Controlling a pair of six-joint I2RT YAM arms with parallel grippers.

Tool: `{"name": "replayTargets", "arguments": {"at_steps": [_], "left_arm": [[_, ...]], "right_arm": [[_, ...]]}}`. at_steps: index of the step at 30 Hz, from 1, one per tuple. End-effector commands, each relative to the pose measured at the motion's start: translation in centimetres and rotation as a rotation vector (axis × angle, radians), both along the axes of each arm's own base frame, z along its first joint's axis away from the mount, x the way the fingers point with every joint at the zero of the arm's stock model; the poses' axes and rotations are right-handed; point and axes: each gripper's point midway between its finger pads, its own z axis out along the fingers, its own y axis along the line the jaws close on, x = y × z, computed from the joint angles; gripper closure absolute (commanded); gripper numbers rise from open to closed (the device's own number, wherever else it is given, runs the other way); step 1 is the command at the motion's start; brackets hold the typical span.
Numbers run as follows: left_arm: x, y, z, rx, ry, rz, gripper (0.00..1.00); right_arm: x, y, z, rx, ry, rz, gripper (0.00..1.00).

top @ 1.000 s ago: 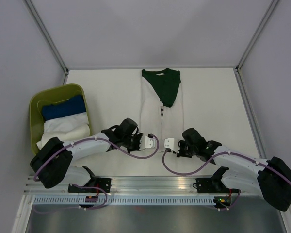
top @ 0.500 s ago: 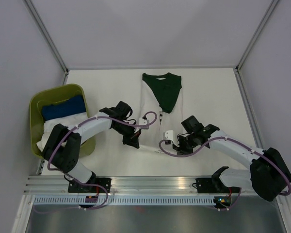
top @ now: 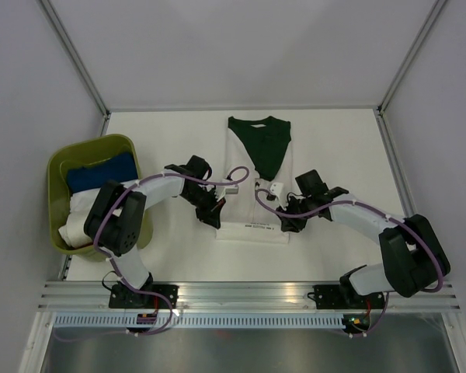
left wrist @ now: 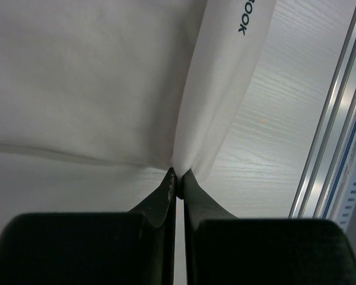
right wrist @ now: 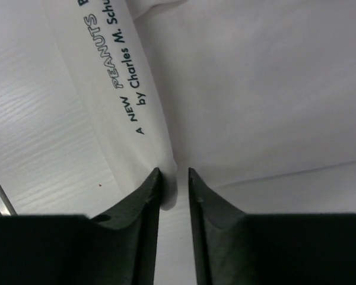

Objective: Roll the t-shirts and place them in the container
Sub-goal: Roll the tshirt

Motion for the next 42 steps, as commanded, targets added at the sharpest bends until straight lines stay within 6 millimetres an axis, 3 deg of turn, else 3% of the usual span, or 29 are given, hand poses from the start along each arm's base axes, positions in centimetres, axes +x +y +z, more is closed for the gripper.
{"name": "replayTargets", "arguments": {"at_steps": [1, 5, 9, 12, 16, 17, 18, 23, 25, 32, 35, 38, 41, 42], "left_arm": [[2.0, 0.2, -0.3, 0.048, -0.033, 0.07, 0.94], [2.5, 0.1, -0.4, 0.062, -0.03, 0.103, 0.92], [2.4, 0.6, -0.7, 0.089, -0.025, 0.133, 0.92], [2.8, 0.7, -0.2, 0.107, -0.032, 0.183, 0.91], [2.9, 0.6, 0.3, 0.093, -0.048, 0.225, 0.91], [2.8, 0.6, 0.1, 0.096, -0.045, 0.229, 0.9], [2.8, 0.6, 0.1, 0.097, -0.044, 0.233, 0.9], [3.0, 0.7, -0.3, 0.109, -0.051, 0.237, 0.89], [3.1, 0.7, -0.4, 0.117, -0.058, 0.242, 0.88], [4.6, 1.1, -0.1, 0.153, -0.134, 0.269, 0.83], [5.6, 1.2, 0.6, 0.154, -0.203, 0.254, 0.75], [7.2, 1.3, 1.7, 0.136, -0.335, 0.231, 0.63], [8.4, 0.7, 4.4, 0.043, -0.542, 0.163, 0.53], [7.5, 0.8, 5.2, 0.007, -0.624, 0.092, 0.5]], "right_arm": [[3.2, -0.3, 1.5, 0.013, -0.073, -0.129, 0.66], [4.5, 0.1, 4.1, 0.103, -0.035, -0.276, 0.6], [4.7, 0.9, 6.2, 0.243, 0.111, -0.566, 0.59], [3.3, 1.0, 5.8, 0.313, 0.209, -0.707, 0.57], [1.7, 0.5, 5.1, 0.351, 0.203, -0.776, 0.47], [1.5, 0.5, 5.1, 0.371, 0.196, -0.786, 0.43], [0.9, 0.6, 4.2, 0.372, 0.213, -0.797, 0.31], [2.5, 0.7, 2.5, 0.427, 0.209, -0.902, 0.3], [3.1, 1.3, 2.9, 0.476, 0.206, -0.891, 0.34], [2.5, 1.5, 0.5, 0.422, 0.272, -0.892, 0.87], [2.8, 1.2, 0.7, 0.417, 0.258, -0.913, 1.0], [3.3, 0.9, 0.8, 0.423, 0.289, -0.965, 0.99], [3.2, 1.3, 0.6, 0.427, 0.355, -0.995, 0.99], [3.2, 1.5, 0.5, 0.425, 0.381, -1.007, 1.0]]}}
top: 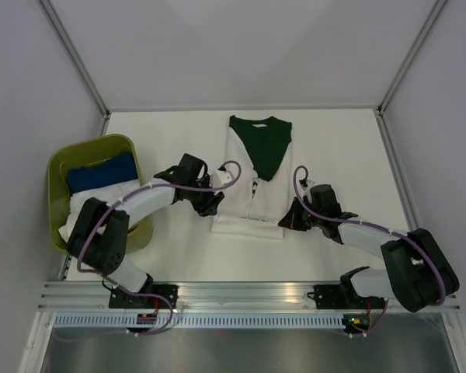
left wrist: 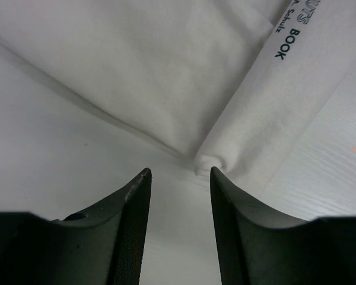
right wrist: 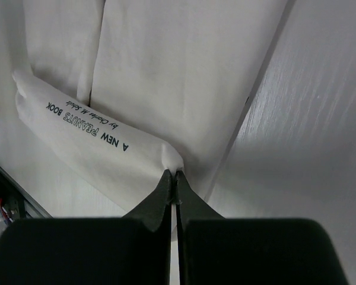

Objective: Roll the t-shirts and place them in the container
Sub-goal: Roll the tshirt

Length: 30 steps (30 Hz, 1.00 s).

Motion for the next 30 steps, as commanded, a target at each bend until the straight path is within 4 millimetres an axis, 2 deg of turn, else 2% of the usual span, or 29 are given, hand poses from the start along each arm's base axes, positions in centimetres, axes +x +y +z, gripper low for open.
{"name": "replayTargets", "arguments": {"at_steps": [1, 3, 5, 6, 7, 10, 11, 14, 16, 20, 21, 23, 24, 25, 26, 27, 28, 29, 30], "left_arm": [[1.6, -1.2, 4.5, -0.077, -0.371, -0.191, 0.49], [0.5, -1.2, 4.8, -0.084, -0.5, -0.284, 0.47], [-1.8, -2.2, 4.8, -0.093, -0.553, -0.397, 0.46], [-3.4, -1.9, 3.4, -0.072, -0.565, -0.467, 0.43], [-4.9, -2.9, 4.1, -0.091, -0.617, -0.535, 0.41], [-7.4, -3.1, 2.3, -0.064, -0.675, -0.649, 0.35], [-7.6, -3.0, 1.8, -0.049, -0.683, -0.663, 0.34], [-6.5, -2.3, 0.3, 0.033, -0.693, -0.622, 0.34], [-4.7, -2.3, 0.8, 0.075, -0.733, -0.564, 0.34], [-4.2, -2.4, -0.3, 0.098, -0.698, -0.546, 0.35], [-4.4, -2.3, -1.3, 0.108, -0.657, -0.538, 0.38], [-4.5, -2.0, -2.2, 0.123, -0.622, -0.529, 0.42], [-4.6, -1.9, -2.8, 0.135, -0.602, -0.532, 0.47], [-4.8, -1.8, -3.1, 0.141, -0.584, -0.537, 0.5], [-5.2, -1.7, -3.6, 0.147, -0.547, -0.547, 0.61], [-5.4, -1.6, -3.7, 0.151, -0.531, -0.549, 0.69], [-5.7, -1.4, -3.9, 0.153, -0.514, -0.553, 0.77], [-5.9, -1.4, -3.8, 0.151, -0.494, -0.55, 0.9], [-5.9, -1.5, -3.7, 0.146, -0.484, -0.546, 0.96]], "right_arm": [[1.2, 0.8, 0.5, 0.043, 0.047, -0.046, 0.99], [1.5, 0.8, 0.4, 0.037, 0.067, -0.054, 0.99], [1.8, 0.8, 0.2, 0.025, 0.084, -0.057, 0.99], [1.6, 0.8, -0.1, 0.017, 0.101, -0.054, 0.99], [1.7, 0.7, -0.3, 0.01, 0.108, -0.052, 1.0], [1.8, 0.7, -0.4, 0.006, 0.112, -0.053, 0.99], [1.9, 0.7, -0.3, 0.005, 0.105, -0.047, 1.0], [2.1, 0.5, -0.2, -0.014, 0.098, -0.035, 0.99], [2.2, 0.5, 0.0, -0.019, 0.087, -0.026, 1.0], [2.4, 0.4, 0.2, -0.027, 0.075, -0.019, 0.99], [2.5, 0.4, 0.3, -0.03, 0.068, -0.016, 1.0], [2.4, 0.4, 0.4, -0.034, 0.065, -0.01, 0.97], [2.6, 0.3, 0.7, -0.038, 0.045, -0.001, 0.94], [2.7, 0.3, 1.1, -0.04, 0.026, 0.009, 0.85], [2.7, 0.4, 1.5, -0.036, 0.007, 0.02, 0.78], [2.4, 0.2, 2.2, -0.052, -0.025, 0.06, 0.63], [3.0, 0.1, 3.4, -0.063, -0.07, 0.077, 0.59], [2.6, -0.4, 3.7, -0.092, -0.073, 0.095, 0.57], [2.9, -0.6, 5.2, -0.109, -0.141, 0.121, 0.55]]}}
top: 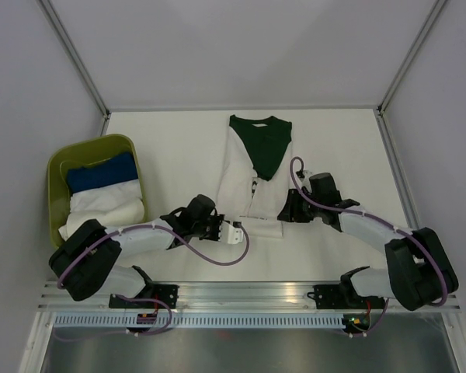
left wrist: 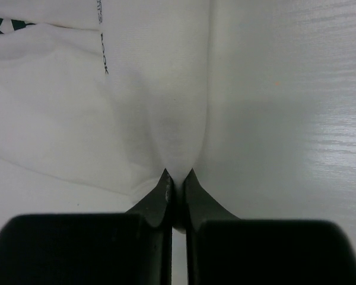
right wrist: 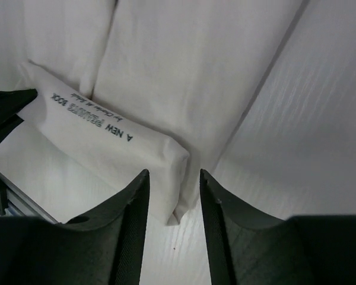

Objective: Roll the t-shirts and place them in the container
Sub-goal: Roll the tshirt

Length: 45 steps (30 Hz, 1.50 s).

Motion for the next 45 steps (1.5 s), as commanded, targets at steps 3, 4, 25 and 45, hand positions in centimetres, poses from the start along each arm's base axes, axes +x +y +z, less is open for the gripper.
{"name": "replayTargets", "arguments": {"at_steps": [3, 4, 25, 45], "left_arm": [[-1.9, 0.3, -0.1, 0.029, 0.225, 0.061, 0.98], [-2.2, 0.1, 0.2, 0.011, 0.28, 0.073, 0.98], [-2.7, -0.7, 3.2, -0.082, 0.502, 0.087, 0.98], [-1.5, 1.5, 3.2, -0.019, 0.946, 0.106, 0.79]], "right_arm": [[1.5, 0.7, 8.9, -0.019, -0.412, 0.277, 0.51], [0.8, 1.1, 9.4, -0.015, -0.477, 0.356, 0.42], [-4.5, 1.9, -1.2, -0.597, -0.643, 0.976, 0.84], [-4.2, 2.8, 0.4, -0.198, -0.299, 1.061, 0.96]]}}
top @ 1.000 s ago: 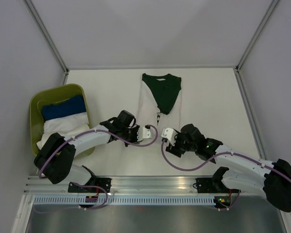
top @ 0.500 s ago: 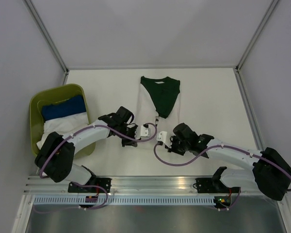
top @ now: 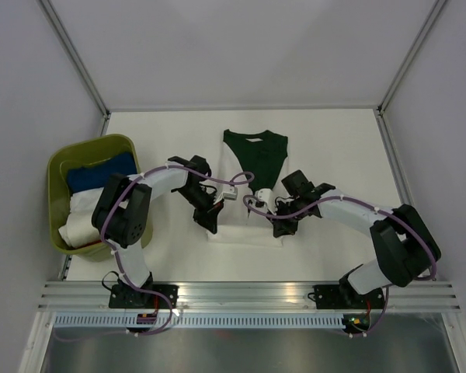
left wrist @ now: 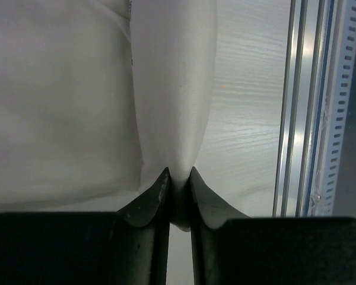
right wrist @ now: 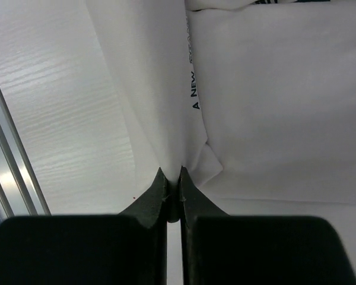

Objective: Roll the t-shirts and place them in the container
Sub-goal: Roll the tshirt

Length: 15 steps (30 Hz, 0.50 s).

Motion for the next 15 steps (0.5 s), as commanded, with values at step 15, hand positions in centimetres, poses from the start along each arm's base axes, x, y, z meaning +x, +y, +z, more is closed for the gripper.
{"name": "replayTargets", "arguments": {"at_steps": [15], "left_arm": [[4.5, -0.6, 0.1, 0.08, -0.075, 0.236, 0.84]], "right_arm": [[3.9, 0.2, 0.9, 0.086, 0.137, -0.327, 0.68]]}}
